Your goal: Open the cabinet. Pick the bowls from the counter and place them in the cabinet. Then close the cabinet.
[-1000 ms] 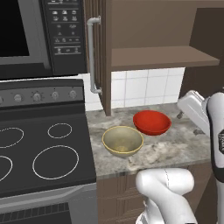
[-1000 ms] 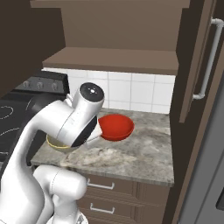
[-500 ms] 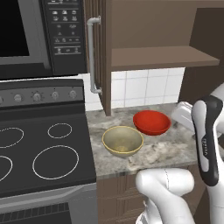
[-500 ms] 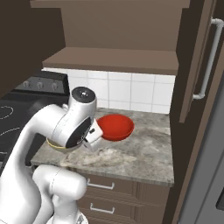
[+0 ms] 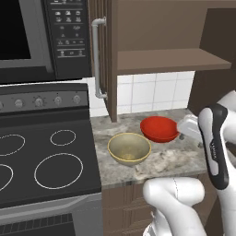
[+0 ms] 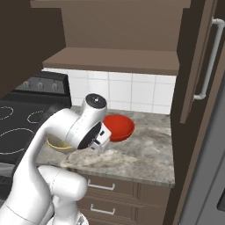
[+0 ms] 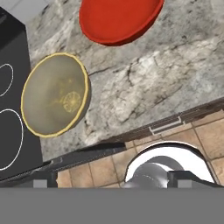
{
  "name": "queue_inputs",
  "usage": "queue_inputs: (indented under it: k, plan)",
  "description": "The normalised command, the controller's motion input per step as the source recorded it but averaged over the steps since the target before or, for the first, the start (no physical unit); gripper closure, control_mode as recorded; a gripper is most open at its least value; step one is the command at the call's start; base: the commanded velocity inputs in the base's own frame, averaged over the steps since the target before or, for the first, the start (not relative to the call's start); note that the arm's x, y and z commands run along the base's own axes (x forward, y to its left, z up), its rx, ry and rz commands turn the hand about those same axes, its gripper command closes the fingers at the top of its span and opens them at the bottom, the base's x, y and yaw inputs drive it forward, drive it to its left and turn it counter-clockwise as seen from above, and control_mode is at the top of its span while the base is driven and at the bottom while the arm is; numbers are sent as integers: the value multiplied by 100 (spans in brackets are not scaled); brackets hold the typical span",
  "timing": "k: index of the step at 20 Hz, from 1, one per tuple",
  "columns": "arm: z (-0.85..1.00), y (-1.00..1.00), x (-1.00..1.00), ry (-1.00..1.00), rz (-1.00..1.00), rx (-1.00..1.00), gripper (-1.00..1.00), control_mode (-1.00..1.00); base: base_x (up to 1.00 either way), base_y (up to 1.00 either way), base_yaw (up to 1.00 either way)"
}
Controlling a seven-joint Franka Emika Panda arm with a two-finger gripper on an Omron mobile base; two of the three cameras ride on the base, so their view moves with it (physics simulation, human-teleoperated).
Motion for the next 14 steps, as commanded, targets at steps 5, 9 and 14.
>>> queue_inputs:
  k: [5, 9, 14]
  plan:
    - [-29, 0, 41, 0, 8, 0, -100, -100, 0, 0, 0]
    - [-40, 0, 46, 0, 0, 0, -100, -100, 0, 0, 0]
    - [-26, 0, 34, 0, 0, 0, -100, -100, 0, 0, 0]
